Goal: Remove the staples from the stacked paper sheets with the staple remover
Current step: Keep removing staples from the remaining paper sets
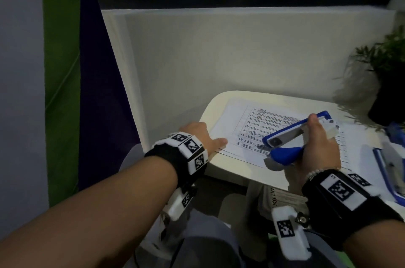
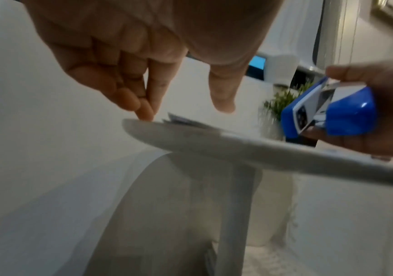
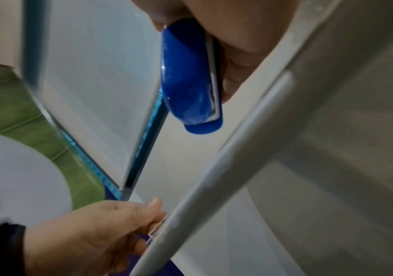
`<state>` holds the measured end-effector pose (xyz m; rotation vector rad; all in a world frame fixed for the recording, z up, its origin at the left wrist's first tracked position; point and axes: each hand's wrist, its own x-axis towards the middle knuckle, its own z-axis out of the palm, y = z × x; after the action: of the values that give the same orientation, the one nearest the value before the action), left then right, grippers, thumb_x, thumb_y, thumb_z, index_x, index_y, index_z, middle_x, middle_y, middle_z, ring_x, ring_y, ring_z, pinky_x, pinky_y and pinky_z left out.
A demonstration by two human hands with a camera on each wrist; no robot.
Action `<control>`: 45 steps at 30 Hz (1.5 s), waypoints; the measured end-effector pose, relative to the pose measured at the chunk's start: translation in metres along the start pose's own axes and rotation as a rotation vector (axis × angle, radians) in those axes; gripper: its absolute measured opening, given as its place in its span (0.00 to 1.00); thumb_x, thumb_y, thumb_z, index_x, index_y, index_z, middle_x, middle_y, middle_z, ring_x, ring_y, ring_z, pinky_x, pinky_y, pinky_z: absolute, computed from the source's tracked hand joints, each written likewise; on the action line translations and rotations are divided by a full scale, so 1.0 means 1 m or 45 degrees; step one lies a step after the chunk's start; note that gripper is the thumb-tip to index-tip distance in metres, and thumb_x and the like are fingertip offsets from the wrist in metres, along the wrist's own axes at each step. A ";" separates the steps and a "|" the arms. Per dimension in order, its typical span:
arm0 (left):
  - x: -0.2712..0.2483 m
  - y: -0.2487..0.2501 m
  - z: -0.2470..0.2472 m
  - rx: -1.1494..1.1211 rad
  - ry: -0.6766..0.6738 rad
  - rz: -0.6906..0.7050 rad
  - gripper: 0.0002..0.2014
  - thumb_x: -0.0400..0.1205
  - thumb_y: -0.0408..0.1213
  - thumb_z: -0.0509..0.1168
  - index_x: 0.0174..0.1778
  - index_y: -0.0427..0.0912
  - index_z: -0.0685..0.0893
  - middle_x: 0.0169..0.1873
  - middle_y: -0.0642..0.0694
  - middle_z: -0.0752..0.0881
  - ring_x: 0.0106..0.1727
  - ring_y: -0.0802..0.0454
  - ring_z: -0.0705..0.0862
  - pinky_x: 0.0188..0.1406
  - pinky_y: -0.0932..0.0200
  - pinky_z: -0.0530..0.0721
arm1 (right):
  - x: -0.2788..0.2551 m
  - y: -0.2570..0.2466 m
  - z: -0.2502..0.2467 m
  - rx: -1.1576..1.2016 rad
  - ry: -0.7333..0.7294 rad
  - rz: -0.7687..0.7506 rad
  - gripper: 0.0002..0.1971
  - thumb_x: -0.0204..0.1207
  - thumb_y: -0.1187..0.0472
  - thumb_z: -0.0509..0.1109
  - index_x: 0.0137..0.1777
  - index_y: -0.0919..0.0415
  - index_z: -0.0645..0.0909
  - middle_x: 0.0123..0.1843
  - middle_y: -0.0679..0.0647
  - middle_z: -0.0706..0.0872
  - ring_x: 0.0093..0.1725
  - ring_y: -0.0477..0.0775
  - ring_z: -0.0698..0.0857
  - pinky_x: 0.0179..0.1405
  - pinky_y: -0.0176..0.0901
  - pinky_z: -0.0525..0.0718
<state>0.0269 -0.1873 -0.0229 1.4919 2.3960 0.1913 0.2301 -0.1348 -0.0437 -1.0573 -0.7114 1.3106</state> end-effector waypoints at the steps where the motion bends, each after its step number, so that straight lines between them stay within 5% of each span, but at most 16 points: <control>1: 0.002 0.003 0.001 0.051 -0.023 -0.020 0.30 0.74 0.62 0.66 0.61 0.42 0.78 0.58 0.43 0.82 0.56 0.43 0.81 0.52 0.54 0.79 | 0.000 0.000 -0.002 0.072 0.020 0.060 0.09 0.78 0.46 0.68 0.44 0.50 0.78 0.33 0.45 0.83 0.34 0.48 0.85 0.41 0.45 0.84; 6: 0.004 0.012 0.005 0.031 0.051 -0.054 0.28 0.72 0.55 0.72 0.62 0.43 0.77 0.58 0.46 0.81 0.57 0.46 0.80 0.55 0.53 0.80 | 0.004 0.010 -0.006 0.066 -0.023 0.094 0.09 0.79 0.47 0.67 0.42 0.50 0.77 0.34 0.46 0.78 0.34 0.49 0.80 0.44 0.49 0.79; 12: -0.004 0.029 0.011 0.033 0.273 0.117 0.19 0.74 0.40 0.72 0.59 0.48 0.76 0.53 0.50 0.81 0.51 0.49 0.82 0.50 0.55 0.82 | 0.007 0.016 -0.012 0.016 -0.070 0.048 0.11 0.77 0.47 0.68 0.36 0.49 0.75 0.31 0.46 0.77 0.32 0.49 0.76 0.43 0.51 0.76; 16: -0.005 0.031 0.016 -0.641 0.251 -0.040 0.16 0.74 0.30 0.68 0.52 0.52 0.76 0.37 0.53 0.82 0.35 0.56 0.82 0.35 0.61 0.83 | 0.008 0.017 -0.012 0.005 -0.080 0.037 0.11 0.76 0.46 0.70 0.38 0.50 0.75 0.31 0.45 0.77 0.34 0.49 0.78 0.44 0.53 0.77; 19: -0.013 0.035 0.016 -1.256 0.183 -0.220 0.12 0.73 0.23 0.68 0.45 0.44 0.79 0.41 0.40 0.85 0.35 0.44 0.84 0.41 0.54 0.86 | 0.006 0.018 -0.011 -0.004 -0.115 0.038 0.13 0.67 0.42 0.72 0.38 0.50 0.77 0.35 0.47 0.83 0.40 0.55 0.84 0.52 0.61 0.84; 21: -0.015 0.038 0.013 -1.424 0.194 -0.253 0.10 0.73 0.20 0.67 0.36 0.41 0.79 0.38 0.36 0.83 0.34 0.42 0.82 0.41 0.51 0.83 | 0.004 0.017 -0.012 0.007 -0.163 0.064 0.16 0.63 0.40 0.71 0.42 0.52 0.80 0.42 0.52 0.88 0.46 0.61 0.88 0.59 0.68 0.84; 26: -0.025 0.035 -0.005 -0.896 0.465 -0.068 0.11 0.73 0.27 0.66 0.40 0.50 0.83 0.34 0.48 0.86 0.37 0.47 0.86 0.39 0.55 0.87 | -0.001 0.007 -0.011 0.052 -0.269 0.114 0.15 0.79 0.42 0.65 0.51 0.53 0.82 0.49 0.54 0.92 0.49 0.61 0.91 0.57 0.71 0.84; 28: -0.035 0.030 -0.021 -0.636 0.599 0.039 0.13 0.76 0.29 0.63 0.51 0.51 0.84 0.37 0.49 0.86 0.40 0.47 0.85 0.38 0.59 0.82 | -0.005 -0.003 -0.007 0.023 -0.297 0.129 0.28 0.68 0.30 0.67 0.54 0.53 0.82 0.53 0.60 0.90 0.51 0.67 0.89 0.53 0.76 0.83; 30: -0.047 0.022 -0.036 -0.454 0.737 0.170 0.15 0.78 0.30 0.61 0.59 0.49 0.83 0.41 0.46 0.87 0.42 0.47 0.84 0.41 0.56 0.83 | -0.013 -0.018 0.002 -0.095 -0.382 0.000 0.42 0.47 0.16 0.66 0.51 0.48 0.84 0.52 0.60 0.89 0.52 0.66 0.89 0.56 0.72 0.84; 32: -0.059 0.013 -0.046 -0.345 0.835 0.323 0.16 0.80 0.29 0.61 0.60 0.47 0.83 0.43 0.47 0.87 0.43 0.49 0.84 0.43 0.54 0.83 | -0.023 -0.036 0.014 -0.118 -0.452 -0.172 0.41 0.40 0.15 0.67 0.46 0.42 0.83 0.50 0.55 0.90 0.52 0.60 0.89 0.57 0.66 0.84; 35: -0.077 -0.001 -0.048 -0.279 0.962 0.486 0.12 0.81 0.32 0.62 0.58 0.45 0.85 0.43 0.51 0.87 0.42 0.54 0.83 0.41 0.61 0.80 | -0.039 -0.064 0.038 -0.097 -0.557 -0.424 0.31 0.44 0.17 0.68 0.39 0.37 0.83 0.47 0.53 0.90 0.51 0.59 0.88 0.59 0.67 0.83; 38: -0.092 -0.013 -0.042 -0.318 1.046 0.568 0.11 0.80 0.41 0.61 0.52 0.45 0.87 0.39 0.55 0.87 0.38 0.60 0.83 0.37 0.68 0.78 | -0.064 -0.087 0.062 0.034 -0.685 -0.647 0.28 0.52 0.23 0.68 0.41 0.45 0.79 0.42 0.52 0.90 0.48 0.60 0.89 0.58 0.66 0.84; 41: -0.104 -0.021 -0.036 -0.377 1.054 0.603 0.13 0.79 0.43 0.60 0.50 0.45 0.88 0.39 0.60 0.84 0.42 0.65 0.79 0.41 0.80 0.74 | -0.090 -0.093 0.081 -0.004 -0.858 -0.877 0.28 0.61 0.26 0.65 0.44 0.51 0.76 0.42 0.63 0.87 0.45 0.67 0.87 0.50 0.64 0.86; 43: -0.111 -0.029 -0.034 -0.403 1.081 0.593 0.10 0.78 0.41 0.63 0.49 0.44 0.88 0.39 0.59 0.84 0.45 0.64 0.79 0.45 0.81 0.73 | -0.103 -0.089 0.092 -0.096 -0.991 -0.967 0.27 0.67 0.31 0.65 0.45 0.56 0.75 0.38 0.60 0.85 0.38 0.58 0.87 0.41 0.51 0.88; 45: -0.117 -0.036 -0.035 -0.413 1.117 0.582 0.09 0.77 0.41 0.66 0.48 0.43 0.89 0.39 0.56 0.87 0.45 0.63 0.80 0.45 0.77 0.75 | -0.112 -0.082 0.099 -0.168 -1.090 -1.035 0.17 0.73 0.41 0.67 0.42 0.55 0.73 0.31 0.43 0.81 0.30 0.40 0.82 0.33 0.30 0.80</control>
<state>0.0325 -0.3064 0.0230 2.0272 2.3216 1.5312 0.1562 -0.2180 0.0856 -0.1655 -1.6714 0.9445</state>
